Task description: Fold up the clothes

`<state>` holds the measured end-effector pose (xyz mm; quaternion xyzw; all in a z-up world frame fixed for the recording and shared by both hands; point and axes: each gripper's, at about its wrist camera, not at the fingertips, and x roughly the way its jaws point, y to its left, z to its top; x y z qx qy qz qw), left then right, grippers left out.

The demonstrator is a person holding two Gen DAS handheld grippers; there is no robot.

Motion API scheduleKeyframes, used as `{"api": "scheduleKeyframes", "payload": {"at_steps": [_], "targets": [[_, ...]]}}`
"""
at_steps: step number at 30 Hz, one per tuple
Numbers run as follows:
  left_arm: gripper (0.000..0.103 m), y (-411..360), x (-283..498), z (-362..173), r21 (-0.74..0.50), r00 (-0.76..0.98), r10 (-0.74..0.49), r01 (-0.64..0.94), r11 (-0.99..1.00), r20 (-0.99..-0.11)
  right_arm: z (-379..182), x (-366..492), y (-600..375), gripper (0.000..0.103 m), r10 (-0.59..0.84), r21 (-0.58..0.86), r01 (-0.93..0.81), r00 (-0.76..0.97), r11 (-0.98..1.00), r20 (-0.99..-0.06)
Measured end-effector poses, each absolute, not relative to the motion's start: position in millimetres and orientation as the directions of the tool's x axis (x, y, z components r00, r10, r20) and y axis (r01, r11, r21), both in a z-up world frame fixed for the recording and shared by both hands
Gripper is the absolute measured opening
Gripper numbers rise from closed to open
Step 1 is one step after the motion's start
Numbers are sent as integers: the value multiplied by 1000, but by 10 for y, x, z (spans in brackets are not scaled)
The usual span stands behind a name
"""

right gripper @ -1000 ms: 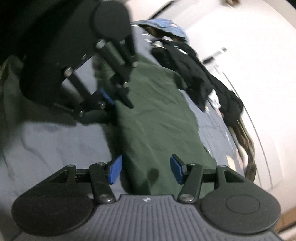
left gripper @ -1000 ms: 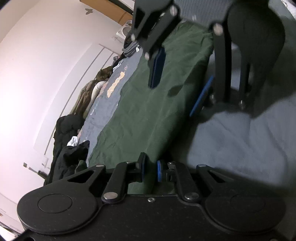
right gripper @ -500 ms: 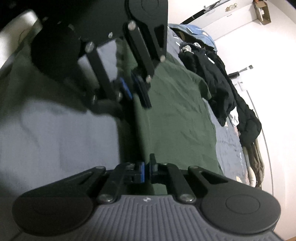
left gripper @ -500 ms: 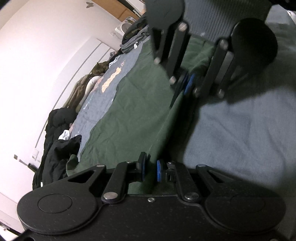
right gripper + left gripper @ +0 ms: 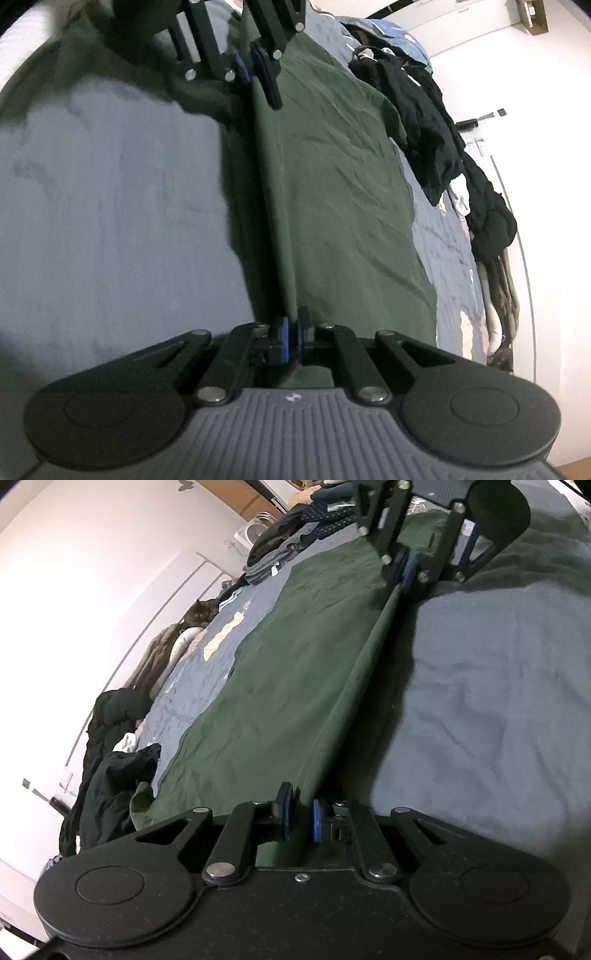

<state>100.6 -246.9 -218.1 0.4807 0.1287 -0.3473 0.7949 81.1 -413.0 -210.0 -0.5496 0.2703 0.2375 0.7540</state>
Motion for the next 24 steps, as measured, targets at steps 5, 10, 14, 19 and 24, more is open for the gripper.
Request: {"api": "scheduleKeyframes", "payload": {"at_steps": [5, 10, 14, 19, 24], "targets": [[11, -2446, 1032, -2153, 663, 722, -427, 683, 307, -545, -2107, 734, -4295, 5, 40, -718, -646, 750, 259, -660], [11, -2450, 1055, -2160, 654, 716, -419, 690, 309, -558, -2090, 665, -4499, 5, 0, -733, -642, 752, 226, -659], [10, -2449, 1086, -2178, 653, 718, -404, 691, 310, -567, -2102, 600, -4720, 5, -58, -744, -638, 750, 201, -659], [10, -2447, 1101, -2169, 653, 720, -396, 690, 313, -570, -2155, 612, -5293, 3, -216, -739, -607, 711, 293, -669], [10, -2449, 1077, -2164, 656, 720, -385, 689, 308, -577, -2159, 606, -5641, 3, -307, -715, -573, 651, 400, -694]]}}
